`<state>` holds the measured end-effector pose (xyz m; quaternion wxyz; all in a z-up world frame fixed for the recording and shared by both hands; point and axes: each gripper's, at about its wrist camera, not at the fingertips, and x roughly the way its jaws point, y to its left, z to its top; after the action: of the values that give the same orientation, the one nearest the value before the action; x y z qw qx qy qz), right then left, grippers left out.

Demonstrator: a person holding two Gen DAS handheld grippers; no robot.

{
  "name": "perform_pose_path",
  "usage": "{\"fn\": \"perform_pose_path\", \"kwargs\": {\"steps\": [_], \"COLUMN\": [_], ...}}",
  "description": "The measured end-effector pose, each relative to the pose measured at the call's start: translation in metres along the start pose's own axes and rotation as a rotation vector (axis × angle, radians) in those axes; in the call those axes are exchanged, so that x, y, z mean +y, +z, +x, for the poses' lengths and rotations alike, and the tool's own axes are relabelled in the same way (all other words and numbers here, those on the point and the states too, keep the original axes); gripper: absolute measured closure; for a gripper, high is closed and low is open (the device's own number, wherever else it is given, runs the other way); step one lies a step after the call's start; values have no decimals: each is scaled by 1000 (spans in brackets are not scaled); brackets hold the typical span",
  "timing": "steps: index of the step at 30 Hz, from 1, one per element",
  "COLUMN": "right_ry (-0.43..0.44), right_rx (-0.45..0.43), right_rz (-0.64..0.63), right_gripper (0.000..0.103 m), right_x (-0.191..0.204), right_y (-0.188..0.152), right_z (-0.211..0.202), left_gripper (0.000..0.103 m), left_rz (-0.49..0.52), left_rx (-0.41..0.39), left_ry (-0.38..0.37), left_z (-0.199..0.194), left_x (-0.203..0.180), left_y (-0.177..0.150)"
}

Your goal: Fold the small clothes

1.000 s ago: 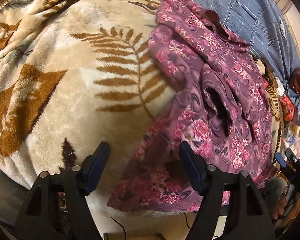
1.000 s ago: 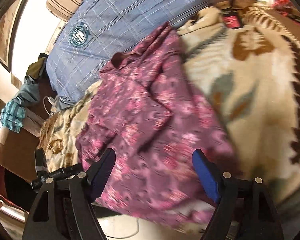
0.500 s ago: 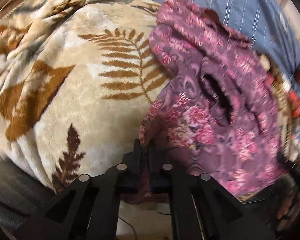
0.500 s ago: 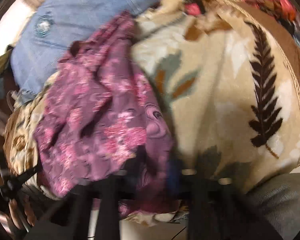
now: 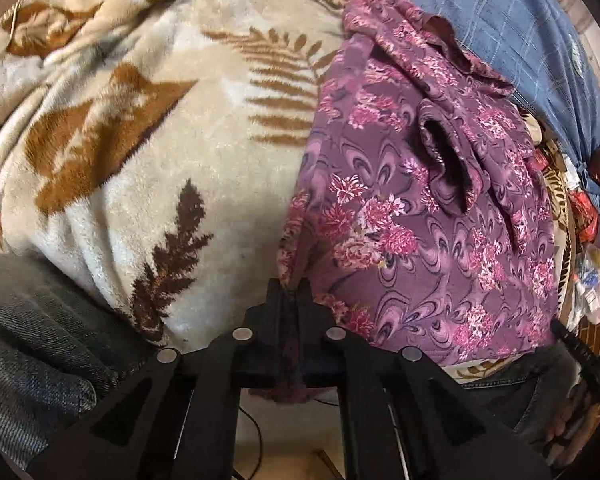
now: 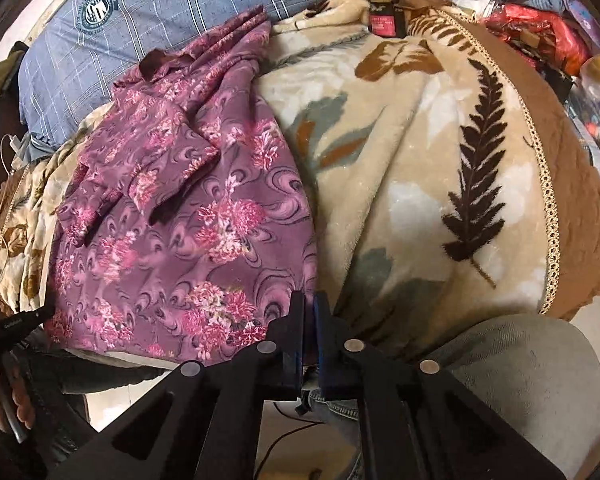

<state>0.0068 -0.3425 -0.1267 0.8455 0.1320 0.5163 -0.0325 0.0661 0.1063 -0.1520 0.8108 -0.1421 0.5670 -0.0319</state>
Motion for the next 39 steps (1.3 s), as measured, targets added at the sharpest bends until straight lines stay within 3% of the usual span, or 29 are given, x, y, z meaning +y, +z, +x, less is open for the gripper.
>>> {"fn": "perform_pose_path", "kwargs": {"steps": [1, 3, 6, 7, 9, 11, 13, 17, 19, 22, 23, 24, 26, 29, 33, 36, 39], "right_ry": [5, 19, 97, 113, 134, 127, 101, 87, 122, 197, 241, 293, 419, 502, 616, 628, 558], "right_rx": [-25, -37, -40, -54, -102, -125, -116, -93, -126, -159, -173, -181, -195, -170, -62, 9, 3], "right_rz": [-2, 8, 67, 83, 76, 8, -12, 112, 136, 71, 31, -2, -72, -217, -417, -564, -717], "right_gripper": [89, 70, 63, 58, 36, 27, 27, 30, 30, 29, 29, 29, 29, 27, 26, 26, 26], "right_x": [-1, -6, -11, -11, 0, 17, 21, -7, -12, 8, 19, 29, 54, 98, 157, 200, 234], "right_y": [-1, 0, 2, 2, 3, 5, 7, 12, 10, 8, 7, 7, 4, 1, -13, -29, -54], "right_z": [-3, -4, -4, -8, -17, -22, -18, -8, -16, -29, -33, -34, -35, -27, 6, 26, 38], "left_gripper": [98, 98, 90, 83, 67, 64, 64, 66, 66, 67, 87, 101, 100, 100, 100, 100, 100], "left_rz": [3, -10, -19, -16, -8, -8, 2, 66, 71, 71, 65, 38, -43, -87, -122, -151, -182], "left_rx": [3, 29, 44, 47, 64, 71, 69, 76, 79, 87, 87, 91, 98, 74, 74, 110, 136], "left_ry": [0, -1, -16, -18, -10, 14, 21, 52, 54, 54, 46, -1, -150, -231, -336, -394, -443], "left_z": [1, 8, 8, 8, 10, 14, 14, 16, 17, 19, 18, 14, 2, -17, -31, -29, -26], "left_x": [0, 3, 4, 3, 2, 2, 1, -11, -14, -16, -15, -9, 3, 12, 13, 13, 15], "left_y": [0, 1, 1, 0, -1, -2, -3, -9, -11, -10, -7, -6, -2, 7, 22, 34, 42]}}
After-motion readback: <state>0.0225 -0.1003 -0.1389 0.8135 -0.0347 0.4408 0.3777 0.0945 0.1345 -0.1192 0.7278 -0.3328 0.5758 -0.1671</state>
